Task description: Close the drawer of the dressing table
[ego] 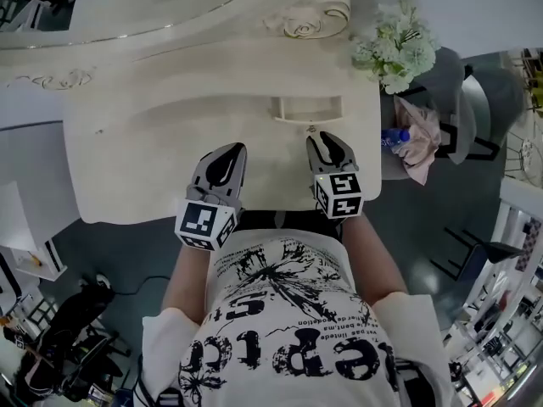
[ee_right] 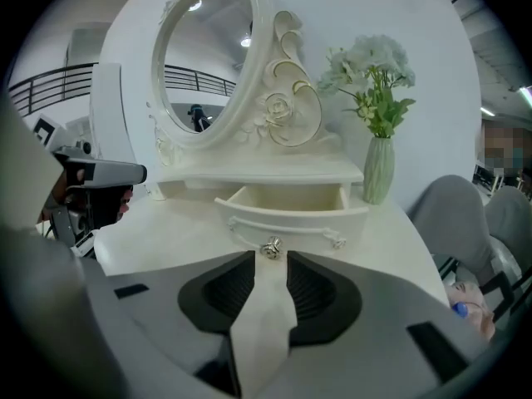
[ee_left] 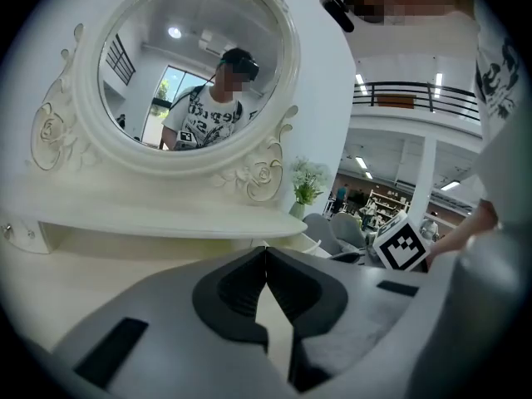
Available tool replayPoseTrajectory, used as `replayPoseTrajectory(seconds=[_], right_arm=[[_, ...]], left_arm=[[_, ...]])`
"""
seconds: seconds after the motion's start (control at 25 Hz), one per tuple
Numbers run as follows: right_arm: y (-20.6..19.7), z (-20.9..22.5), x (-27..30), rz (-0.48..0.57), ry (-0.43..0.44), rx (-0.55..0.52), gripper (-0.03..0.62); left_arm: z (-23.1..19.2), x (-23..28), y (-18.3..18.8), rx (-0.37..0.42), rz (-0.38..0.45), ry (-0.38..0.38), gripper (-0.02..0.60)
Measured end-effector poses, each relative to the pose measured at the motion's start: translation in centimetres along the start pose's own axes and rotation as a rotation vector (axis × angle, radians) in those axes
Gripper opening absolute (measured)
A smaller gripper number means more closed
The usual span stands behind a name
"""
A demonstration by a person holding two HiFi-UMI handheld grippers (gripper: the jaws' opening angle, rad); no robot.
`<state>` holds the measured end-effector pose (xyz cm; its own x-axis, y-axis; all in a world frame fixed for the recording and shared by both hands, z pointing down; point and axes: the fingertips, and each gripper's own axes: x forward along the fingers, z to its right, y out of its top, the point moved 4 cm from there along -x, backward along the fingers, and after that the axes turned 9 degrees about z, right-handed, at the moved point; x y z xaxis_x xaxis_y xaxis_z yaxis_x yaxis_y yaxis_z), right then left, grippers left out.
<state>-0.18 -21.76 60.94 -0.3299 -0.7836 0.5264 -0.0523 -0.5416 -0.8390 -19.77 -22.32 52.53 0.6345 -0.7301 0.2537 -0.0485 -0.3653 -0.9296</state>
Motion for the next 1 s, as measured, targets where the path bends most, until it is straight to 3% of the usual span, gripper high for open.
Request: replayPoseTrajectory(seconds=[0.16,0.48,1.0], right_arm=[[0.0,0.0,1.0,-0.008,-0.019,0.027,0.115],[0.0,0.1,2.2,-0.028,-0.147,0.164,0.129],[0.5,0.4,3.3,-0.066,-0.159,0.148,0.104]], left_arm=[[-0.4,-0.1,-0.5,-0.001,-0.013,0.002,0.020],[-1.3,-0.1,-0.1,0.002,-0.014,0.012,0.020],[-1.8,-0.3,0.6,0.014,-0.008,0.022,0.020]])
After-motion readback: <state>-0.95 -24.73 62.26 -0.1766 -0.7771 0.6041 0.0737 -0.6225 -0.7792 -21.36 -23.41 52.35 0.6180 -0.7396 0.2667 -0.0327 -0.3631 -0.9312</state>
